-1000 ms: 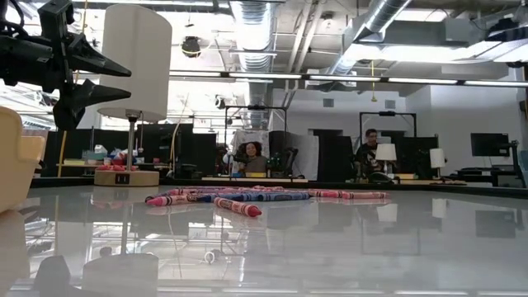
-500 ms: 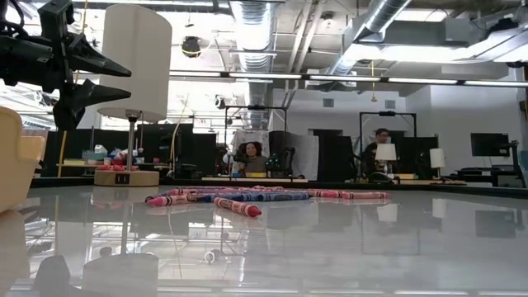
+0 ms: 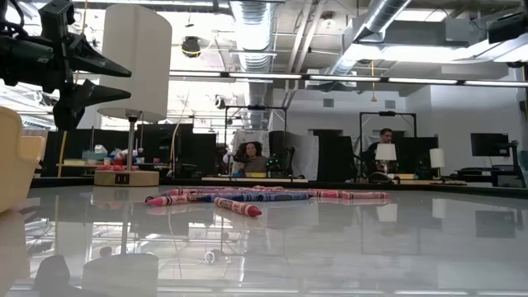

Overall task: Sort crayons
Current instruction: Put the blue crayon into the dark blue bin

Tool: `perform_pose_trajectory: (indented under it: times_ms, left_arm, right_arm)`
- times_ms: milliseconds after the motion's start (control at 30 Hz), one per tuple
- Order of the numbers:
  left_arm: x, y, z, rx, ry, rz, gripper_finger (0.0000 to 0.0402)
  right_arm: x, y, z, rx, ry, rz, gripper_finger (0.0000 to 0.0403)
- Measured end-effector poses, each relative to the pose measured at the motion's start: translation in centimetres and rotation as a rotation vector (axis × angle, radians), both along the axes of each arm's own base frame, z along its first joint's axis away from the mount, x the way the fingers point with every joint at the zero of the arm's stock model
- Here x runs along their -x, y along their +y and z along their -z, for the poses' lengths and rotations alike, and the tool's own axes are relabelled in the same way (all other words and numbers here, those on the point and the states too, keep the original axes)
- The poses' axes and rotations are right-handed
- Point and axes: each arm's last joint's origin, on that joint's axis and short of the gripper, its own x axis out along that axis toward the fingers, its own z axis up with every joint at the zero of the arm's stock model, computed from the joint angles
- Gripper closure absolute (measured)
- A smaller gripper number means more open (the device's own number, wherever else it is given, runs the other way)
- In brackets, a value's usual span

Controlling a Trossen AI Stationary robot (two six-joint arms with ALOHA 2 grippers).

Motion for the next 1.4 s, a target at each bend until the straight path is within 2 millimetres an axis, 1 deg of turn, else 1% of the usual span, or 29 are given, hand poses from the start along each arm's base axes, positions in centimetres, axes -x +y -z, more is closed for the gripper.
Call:
perform_pose_trajectory:
  times_ms: [133, 333, 867, 1100, 1400]
  left_arm:
    - [0.0, 0.0, 0.0, 0.000, 0.001, -0.008, 0.0241]
    - [0.0, 0.0, 0.0, 0.000, 0.001, -0.012, 0.0241]
    - [0.0, 0.1, 0.0, 0.000, 0.003, -0.034, 0.0241]
    - [0.0, 0.1, 0.0, 0.000, 0.003, -0.034, 0.0241]
    - [0.0, 0.1, 0.0, 0.000, 0.003, -0.034, 0.0241]
  right_arm:
    - [-0.3, 0.1, 0.1, -0.032, -0.012, -0.041, 0.0401]
    - [-1.0, 0.2, 0.3, -0.068, -0.054, -0.029, 0.0401]
    - [-1.2, 0.4, 0.3, -0.072, -0.096, -0.041, 0.0401]
    - [-0.8, 0.1, 2.3, -0.067, -0.096, -0.026, 0.0401]
    - [-0.8, 0.1, 2.3, -0.067, -0.091, -0.023, 0.0396]
